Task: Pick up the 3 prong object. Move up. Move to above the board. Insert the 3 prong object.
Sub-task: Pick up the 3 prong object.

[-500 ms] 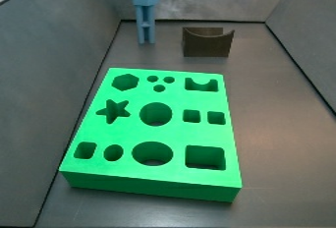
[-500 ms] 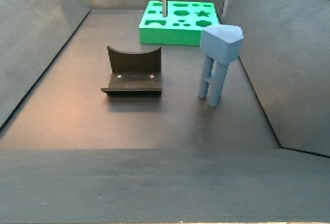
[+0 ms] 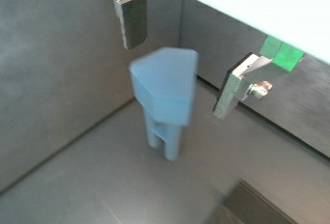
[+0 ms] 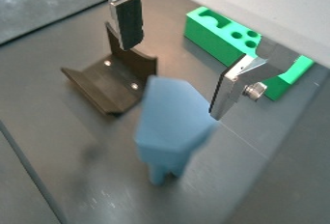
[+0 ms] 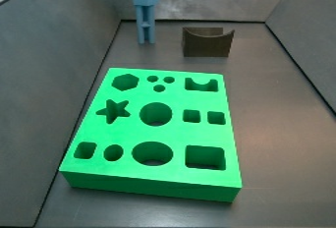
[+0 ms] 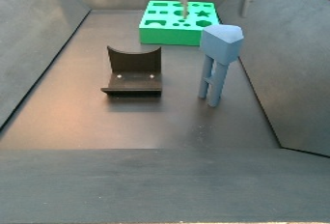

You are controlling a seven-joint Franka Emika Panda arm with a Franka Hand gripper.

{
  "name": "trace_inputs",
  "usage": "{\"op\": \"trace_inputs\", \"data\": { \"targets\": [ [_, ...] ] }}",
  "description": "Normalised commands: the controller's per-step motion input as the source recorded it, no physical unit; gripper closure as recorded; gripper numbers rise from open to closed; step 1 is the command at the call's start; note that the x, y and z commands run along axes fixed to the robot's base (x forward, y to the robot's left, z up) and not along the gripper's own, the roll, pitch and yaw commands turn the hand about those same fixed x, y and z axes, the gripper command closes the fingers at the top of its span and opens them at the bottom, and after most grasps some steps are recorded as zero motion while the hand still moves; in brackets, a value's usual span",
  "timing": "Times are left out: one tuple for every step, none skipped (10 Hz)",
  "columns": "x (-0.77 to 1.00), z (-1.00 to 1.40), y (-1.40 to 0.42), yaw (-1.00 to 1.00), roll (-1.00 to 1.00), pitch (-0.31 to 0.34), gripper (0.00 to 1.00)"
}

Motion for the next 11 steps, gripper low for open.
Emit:
{"op": "trace_inputs", "data": {
  "targets": [
    [-0.22, -0.05, 0.00, 0.00, 0.00, 0.000, 0.00],
    [0.00, 0.00, 0.00, 0.00, 0.00, -0.006, 0.00],
    [0.00, -0.19, 0.00, 0.12, 0.00, -0.046, 0.00],
    [0.06, -0.12, 0.00, 0.45, -0.13, -0.157, 0.00],
    [0.10, 0.00, 0.00, 0.61, -0.15, -0.186, 0.00],
    [0.11, 0.00, 0.00, 0.63, -0.14, -0.187, 0.00],
    [0.09, 0.00, 0.00, 0.63, -0.12, -0.197, 0.00],
    [0.07, 0.00, 0.00, 0.61, -0.12, -0.221, 0.00],
    [0.07, 0.00, -0.01, 0.58, -0.14, -0.249, 0.00],
    [0.07, 0.00, 0.01, 0.58, -0.20, -0.233, 0.00],
    [0.00, -0.04, 0.13, 0.61, -0.17, -0.181, 0.00]
  ]
}}
